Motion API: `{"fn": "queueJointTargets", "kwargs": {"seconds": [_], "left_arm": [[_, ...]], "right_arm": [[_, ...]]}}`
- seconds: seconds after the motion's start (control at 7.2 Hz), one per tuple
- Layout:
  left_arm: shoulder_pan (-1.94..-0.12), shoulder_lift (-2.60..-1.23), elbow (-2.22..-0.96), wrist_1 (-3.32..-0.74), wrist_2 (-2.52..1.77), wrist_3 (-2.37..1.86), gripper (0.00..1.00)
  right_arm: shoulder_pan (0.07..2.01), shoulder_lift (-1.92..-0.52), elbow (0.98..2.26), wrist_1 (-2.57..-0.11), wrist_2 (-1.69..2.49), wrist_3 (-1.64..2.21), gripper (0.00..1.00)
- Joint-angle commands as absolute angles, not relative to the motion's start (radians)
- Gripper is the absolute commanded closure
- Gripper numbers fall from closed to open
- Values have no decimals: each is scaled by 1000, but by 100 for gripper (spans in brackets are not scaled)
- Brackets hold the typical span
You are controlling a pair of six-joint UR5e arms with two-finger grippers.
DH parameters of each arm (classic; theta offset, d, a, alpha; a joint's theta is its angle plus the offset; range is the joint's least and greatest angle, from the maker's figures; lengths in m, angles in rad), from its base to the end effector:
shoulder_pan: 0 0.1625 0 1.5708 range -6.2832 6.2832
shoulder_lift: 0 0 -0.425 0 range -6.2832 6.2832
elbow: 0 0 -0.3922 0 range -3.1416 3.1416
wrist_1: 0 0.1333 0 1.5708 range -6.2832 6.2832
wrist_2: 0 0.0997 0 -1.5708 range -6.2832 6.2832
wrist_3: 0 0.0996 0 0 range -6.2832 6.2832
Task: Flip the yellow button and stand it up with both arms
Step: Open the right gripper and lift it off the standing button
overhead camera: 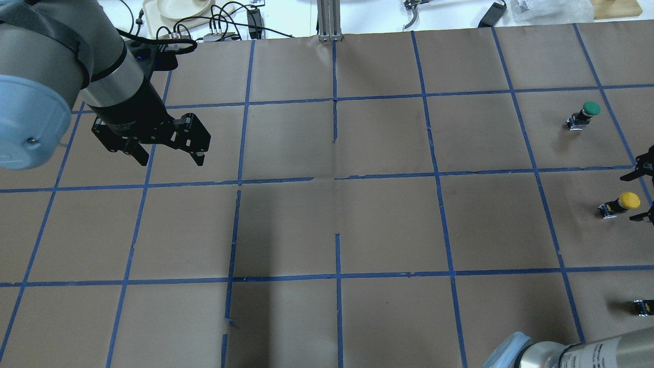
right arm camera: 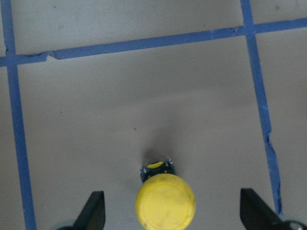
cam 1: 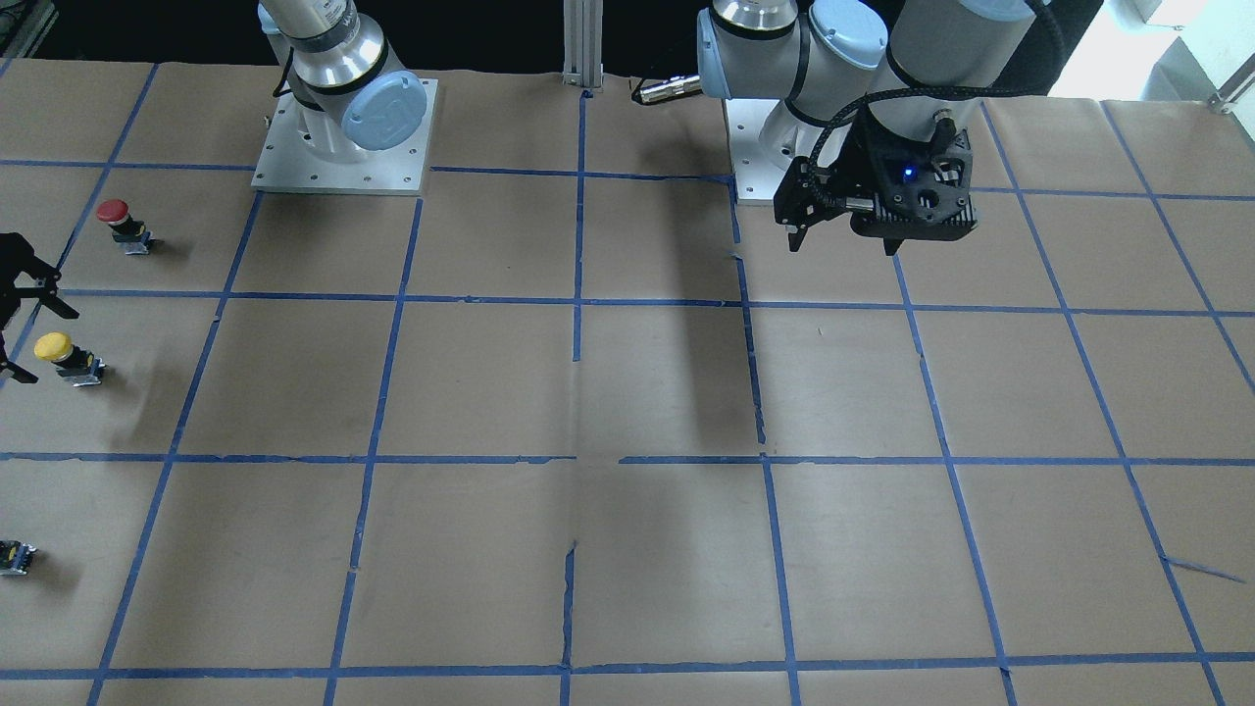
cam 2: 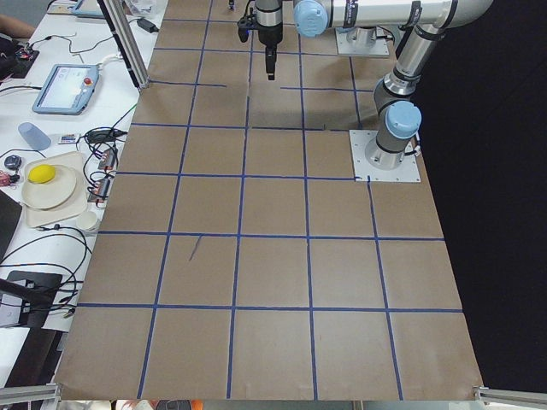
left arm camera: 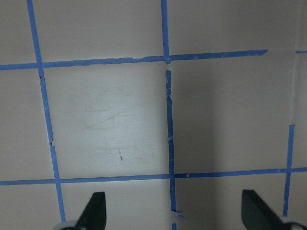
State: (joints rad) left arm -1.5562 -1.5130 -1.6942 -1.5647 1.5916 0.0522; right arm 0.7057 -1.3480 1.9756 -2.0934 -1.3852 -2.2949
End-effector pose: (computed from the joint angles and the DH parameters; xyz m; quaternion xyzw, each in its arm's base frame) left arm -0.1245 -0.4623 0.4557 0.0191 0.9993 0.0301 0.0094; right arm -0.2824 -0.4399 0.2389 -0.6482 0.7541 -0.0930 0.0514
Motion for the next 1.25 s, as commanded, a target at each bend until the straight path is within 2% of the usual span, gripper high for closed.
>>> {"fn": "queueJointTargets", "kwargs": {"seconds": [0.0,0.56,0.83,1.11], "left_arm": [[-1557,-1514,-1694,-1562,1594,52,0],[-1555,-1519,-1692,-1546,1595,52,0],[-1555,-1519,-1693,-1533,1597,52,0],[-1555,-1517,-1698,-1529,1597,52,0]], "right_arm": [[733,-1399,1893,-1970,-1387,-2129,0],[1024,-1486,1573,-1507,-1464,-1428,0],[1231,-1540,1522,-1474,-1463,-1009,0],[1465,-1536,1456,-1482,-1476,-548,0]]}}
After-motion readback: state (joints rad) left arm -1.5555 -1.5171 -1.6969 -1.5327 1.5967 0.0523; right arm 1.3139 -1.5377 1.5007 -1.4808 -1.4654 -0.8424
